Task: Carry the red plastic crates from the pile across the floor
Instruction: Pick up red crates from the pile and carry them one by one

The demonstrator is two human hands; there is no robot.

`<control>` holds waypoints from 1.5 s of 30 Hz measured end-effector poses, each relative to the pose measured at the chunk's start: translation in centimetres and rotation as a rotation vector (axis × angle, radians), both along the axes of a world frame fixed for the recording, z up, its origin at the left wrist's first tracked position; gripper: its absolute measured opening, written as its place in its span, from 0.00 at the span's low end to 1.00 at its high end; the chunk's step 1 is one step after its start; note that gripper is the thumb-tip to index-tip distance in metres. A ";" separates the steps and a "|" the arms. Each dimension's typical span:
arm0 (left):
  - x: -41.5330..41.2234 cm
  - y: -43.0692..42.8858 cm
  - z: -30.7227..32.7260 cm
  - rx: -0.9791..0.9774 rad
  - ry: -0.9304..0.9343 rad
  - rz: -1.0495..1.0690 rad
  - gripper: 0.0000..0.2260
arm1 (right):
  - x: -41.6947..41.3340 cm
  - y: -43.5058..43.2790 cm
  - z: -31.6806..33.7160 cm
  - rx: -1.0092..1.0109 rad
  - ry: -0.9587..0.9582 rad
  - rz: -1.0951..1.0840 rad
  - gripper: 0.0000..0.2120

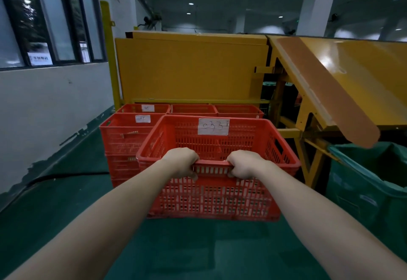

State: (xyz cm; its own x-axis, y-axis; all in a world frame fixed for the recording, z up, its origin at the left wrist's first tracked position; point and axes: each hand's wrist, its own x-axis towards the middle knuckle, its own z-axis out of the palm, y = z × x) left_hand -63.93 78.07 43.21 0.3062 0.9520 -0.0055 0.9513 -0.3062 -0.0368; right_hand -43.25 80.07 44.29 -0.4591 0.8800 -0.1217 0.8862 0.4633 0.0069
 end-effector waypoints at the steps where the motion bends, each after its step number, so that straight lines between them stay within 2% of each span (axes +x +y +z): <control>1: -0.1 2.3 -0.2 0.001 0.006 0.001 0.13 | -0.1 2.4 -0.3 -0.003 0.001 0.000 0.04; 8: -0.1 19.2 -1.2 -0.007 0.026 0.042 0.14 | -0.3 20.3 -1.8 -0.019 -0.001 0.021 0.07; 15: -1.0 30.9 -2.1 -0.002 0.018 0.107 0.15 | -1.4 33.4 -2.3 -0.009 -0.028 0.086 0.07; 20: -3.5 39.2 -3.3 -0.026 0.018 0.138 0.14 | -3.9 42.2 -3.6 -0.015 -0.035 0.122 0.04; 30: -11.7 57.3 -7.7 -0.094 0.032 0.134 0.16 | -12.3 60.2 -8.0 -0.073 -0.048 0.114 0.07; 37: -16.7 66.8 -11.3 -0.149 0.061 0.118 0.16 | -17.3 69.6 -12.0 -0.118 -0.077 0.106 0.08; 45: -19.4 72.7 -16.6 -0.218 0.070 0.137 0.16 | -19.9 75.3 -17.1 -0.158 -0.075 0.111 0.11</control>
State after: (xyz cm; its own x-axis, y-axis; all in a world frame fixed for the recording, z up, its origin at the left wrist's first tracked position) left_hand -83.30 150.81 26.57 0.1664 0.9585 -0.2315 0.9818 -0.1828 -0.0512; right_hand -63.20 155.40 27.23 -0.5371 0.7916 -0.2914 0.8291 0.5590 -0.0099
